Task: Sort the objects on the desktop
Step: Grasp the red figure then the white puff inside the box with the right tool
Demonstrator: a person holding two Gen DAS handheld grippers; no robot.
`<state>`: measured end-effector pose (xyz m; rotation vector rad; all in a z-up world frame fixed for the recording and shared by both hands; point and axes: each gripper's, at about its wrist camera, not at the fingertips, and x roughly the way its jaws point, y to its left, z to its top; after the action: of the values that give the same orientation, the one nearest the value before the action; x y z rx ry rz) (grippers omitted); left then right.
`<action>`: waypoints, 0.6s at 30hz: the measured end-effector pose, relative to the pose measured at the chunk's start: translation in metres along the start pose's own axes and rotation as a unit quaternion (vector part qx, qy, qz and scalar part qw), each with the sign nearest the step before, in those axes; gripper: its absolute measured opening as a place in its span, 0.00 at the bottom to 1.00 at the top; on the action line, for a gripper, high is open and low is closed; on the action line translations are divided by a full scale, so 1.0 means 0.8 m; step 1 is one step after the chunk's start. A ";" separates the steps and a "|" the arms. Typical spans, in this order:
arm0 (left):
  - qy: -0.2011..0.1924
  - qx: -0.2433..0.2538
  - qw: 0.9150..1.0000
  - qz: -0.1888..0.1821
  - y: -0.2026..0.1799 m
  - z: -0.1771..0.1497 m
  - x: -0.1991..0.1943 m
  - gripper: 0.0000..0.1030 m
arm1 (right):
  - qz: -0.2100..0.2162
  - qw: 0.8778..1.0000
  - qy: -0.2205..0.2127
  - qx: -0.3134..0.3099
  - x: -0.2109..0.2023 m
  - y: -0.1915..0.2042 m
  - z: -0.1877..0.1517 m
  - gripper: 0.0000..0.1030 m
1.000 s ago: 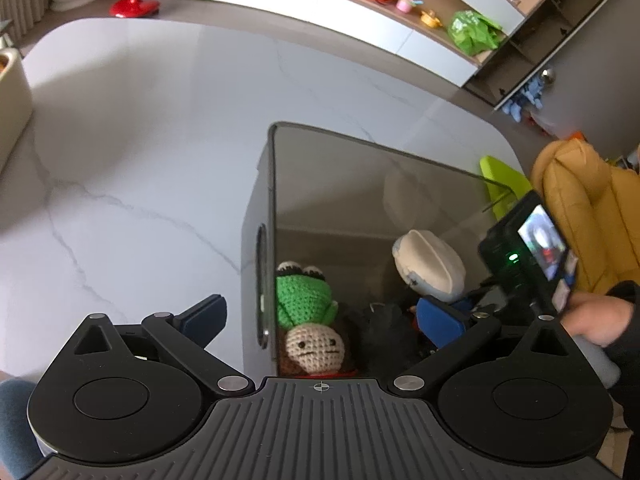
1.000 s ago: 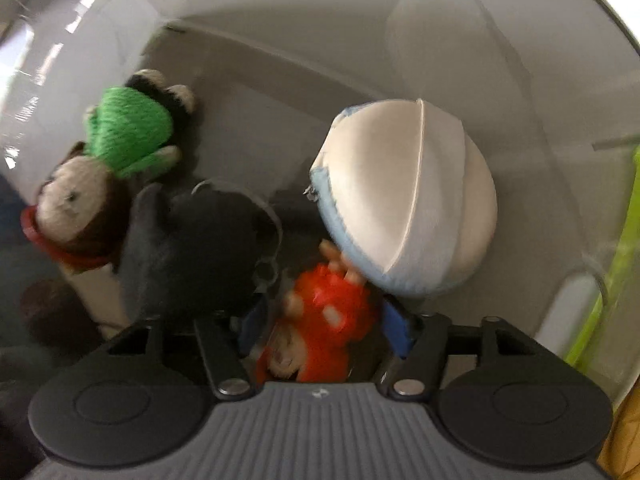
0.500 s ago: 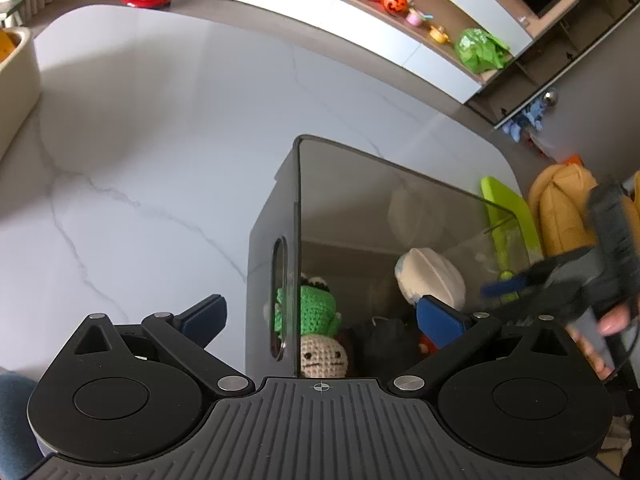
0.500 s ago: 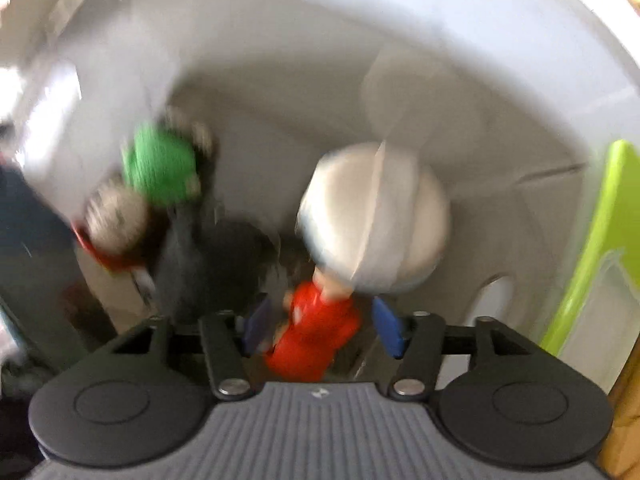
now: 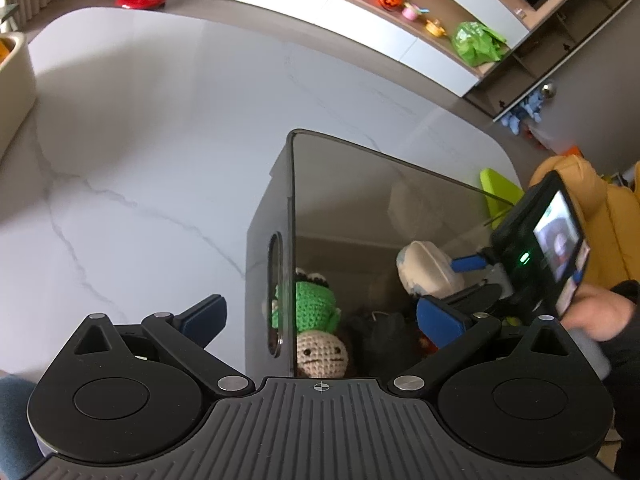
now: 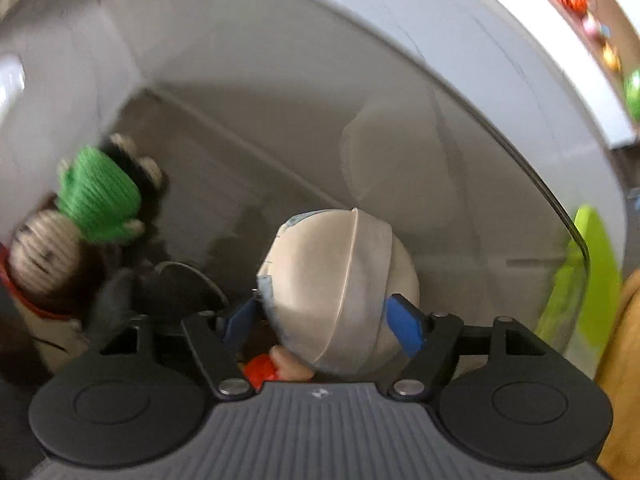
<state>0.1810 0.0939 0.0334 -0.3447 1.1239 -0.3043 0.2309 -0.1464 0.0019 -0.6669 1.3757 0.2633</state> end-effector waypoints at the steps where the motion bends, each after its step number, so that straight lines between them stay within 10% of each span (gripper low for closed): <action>1: 0.000 0.001 1.000 0.001 0.000 0.000 0.000 1.00 | -0.011 1.000 -0.008 -0.012 0.002 0.004 -0.002 0.67; 11: 0.010 0.006 1.000 0.002 -0.004 -0.003 0.009 1.00 | 0.024 0.994 -0.095 -0.043 -0.040 0.025 -0.012 0.53; 18: 0.012 0.004 1.000 0.008 -0.005 -0.005 0.010 1.00 | -0.028 0.986 -0.117 -0.117 -0.033 0.072 -0.016 0.53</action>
<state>0.1806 0.0868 0.0268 -0.3261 1.1488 -0.2999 0.1840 -0.1027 0.0106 -0.8395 1.1099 0.4489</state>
